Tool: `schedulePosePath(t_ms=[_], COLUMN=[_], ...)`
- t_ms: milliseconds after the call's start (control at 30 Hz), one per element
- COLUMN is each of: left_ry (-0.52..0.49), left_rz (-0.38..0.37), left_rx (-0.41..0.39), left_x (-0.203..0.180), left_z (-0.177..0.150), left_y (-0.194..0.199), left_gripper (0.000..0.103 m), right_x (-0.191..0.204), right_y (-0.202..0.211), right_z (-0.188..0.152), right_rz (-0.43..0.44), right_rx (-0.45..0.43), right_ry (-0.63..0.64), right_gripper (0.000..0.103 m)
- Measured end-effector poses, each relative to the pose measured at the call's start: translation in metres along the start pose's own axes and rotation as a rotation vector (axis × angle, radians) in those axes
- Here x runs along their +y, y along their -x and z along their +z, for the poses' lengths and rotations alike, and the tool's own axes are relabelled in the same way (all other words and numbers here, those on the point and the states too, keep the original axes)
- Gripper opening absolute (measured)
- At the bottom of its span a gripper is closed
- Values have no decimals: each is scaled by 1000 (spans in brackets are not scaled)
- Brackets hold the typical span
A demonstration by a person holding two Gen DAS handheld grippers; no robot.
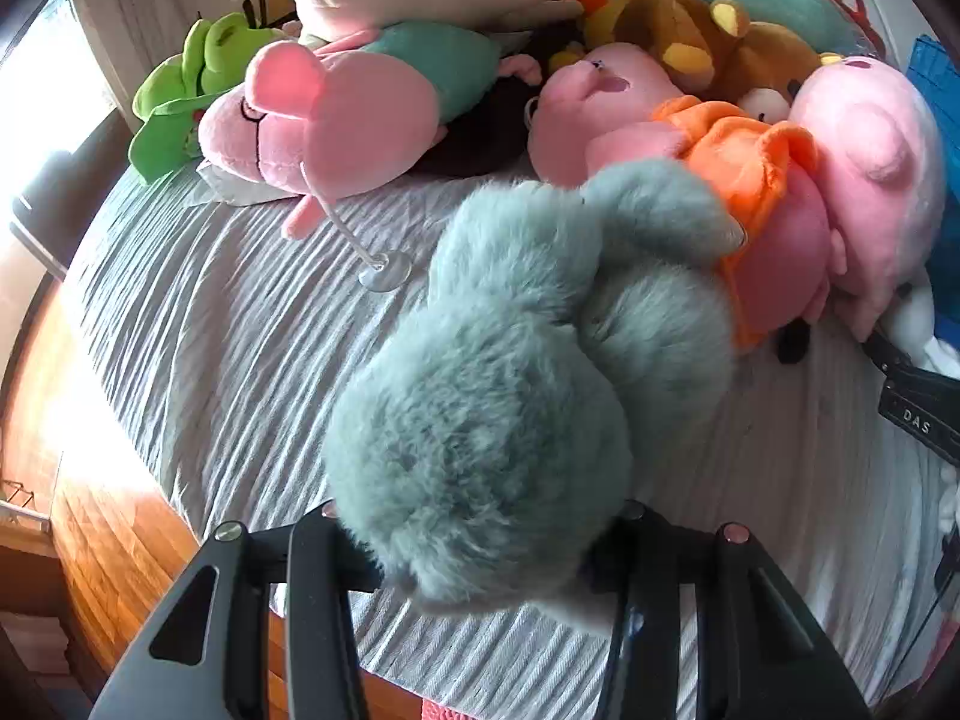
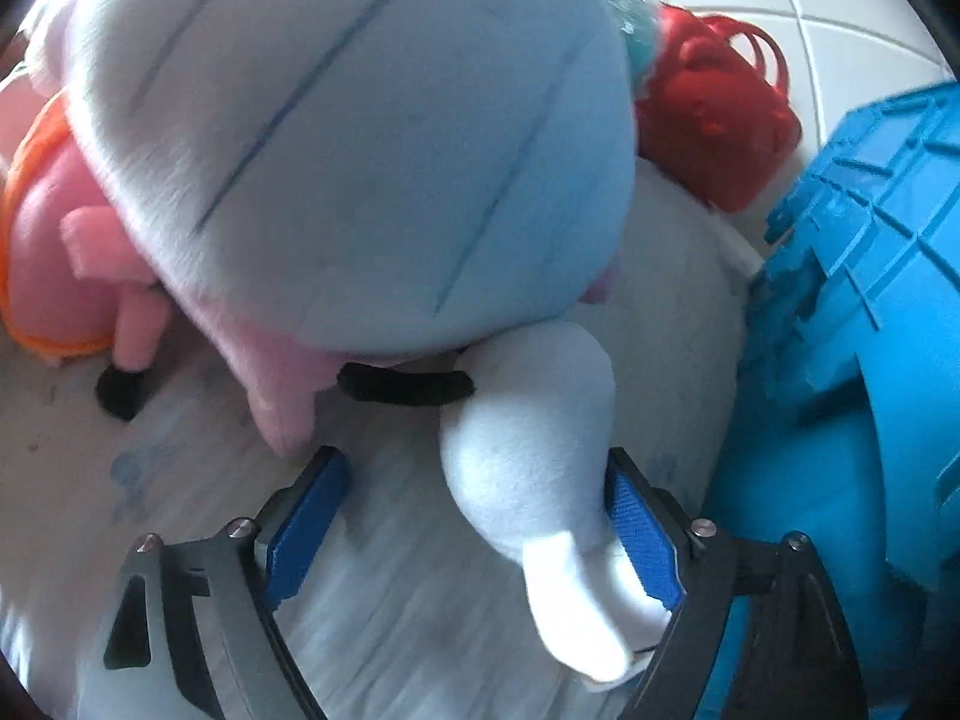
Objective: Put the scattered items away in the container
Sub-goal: 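Lower the left gripper onto the grey koala plush and close on it, then close the right gripper on the white rabbit plush while the left gripper holds the koala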
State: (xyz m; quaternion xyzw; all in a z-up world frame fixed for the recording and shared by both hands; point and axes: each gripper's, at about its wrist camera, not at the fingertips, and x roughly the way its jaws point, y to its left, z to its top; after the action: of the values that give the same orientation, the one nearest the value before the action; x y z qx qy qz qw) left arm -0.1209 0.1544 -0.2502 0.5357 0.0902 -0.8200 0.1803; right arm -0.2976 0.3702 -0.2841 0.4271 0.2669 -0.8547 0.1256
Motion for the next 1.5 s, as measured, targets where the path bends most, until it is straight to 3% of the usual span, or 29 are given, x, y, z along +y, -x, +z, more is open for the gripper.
schedulePosePath(t_ms=[133, 233, 433, 567, 700, 833, 933, 1000, 1067, 1100, 1300, 1400, 1500], left_ry=[-8, -17, -39, -49, -42, -31, -26, -39, -52, -59, -96, -104, -106], left_rz=[12, 14, 14, 11, 11, 10, -5, -10, -18, -25, -47, -56, -63], left_rx=[4, 3, 12, 17, 28, 37, 44, 38, 31, 30, 19, 22, 29], left_x=[-2, -3, -9, -13, -17, -22, -31, -39, -45, -48, -66, -39, -24], left_z=[5, 9, 12, 15, 14, 9, 6, 4, 2, 1, -12, -4, -6], left_y=[3, 6, 3, 5, 6, 10, 15, 21, 28, 31, 40, 16, -1], left_gripper=[44, 44, 44, 44, 44, 44, 44, 41, 41, 41, 41, 41, 41], right_x=[8, 16, 32, 29, 16, 15, 12, 14, 11, 4, -1, 6, 16], right_y=[4, 17, 54, 59, 37, 15, 9, 10, 15, 18, 37, 55, 60], right_z=[-10, -14, -25, -23, -20, -23, -22, -22, -26, -28, -41, -49, -51], right_rz=[3, 20, 162, 88, 50, 35, 52, 45, 9, 19, 132, 237, 251], right_rx=[-11, -34, -47, -69, -39, -28, -37, -35, -40, -41, -2, 9, 14], right_ry=[-5, 10, 46, 44, 25, 8, -13, -14, -23, -44, -88, -120, -101], right_gripper=[86, 76, 64, 64, 66, 83, 83, 75, 47, 43, 42, 42, 42])
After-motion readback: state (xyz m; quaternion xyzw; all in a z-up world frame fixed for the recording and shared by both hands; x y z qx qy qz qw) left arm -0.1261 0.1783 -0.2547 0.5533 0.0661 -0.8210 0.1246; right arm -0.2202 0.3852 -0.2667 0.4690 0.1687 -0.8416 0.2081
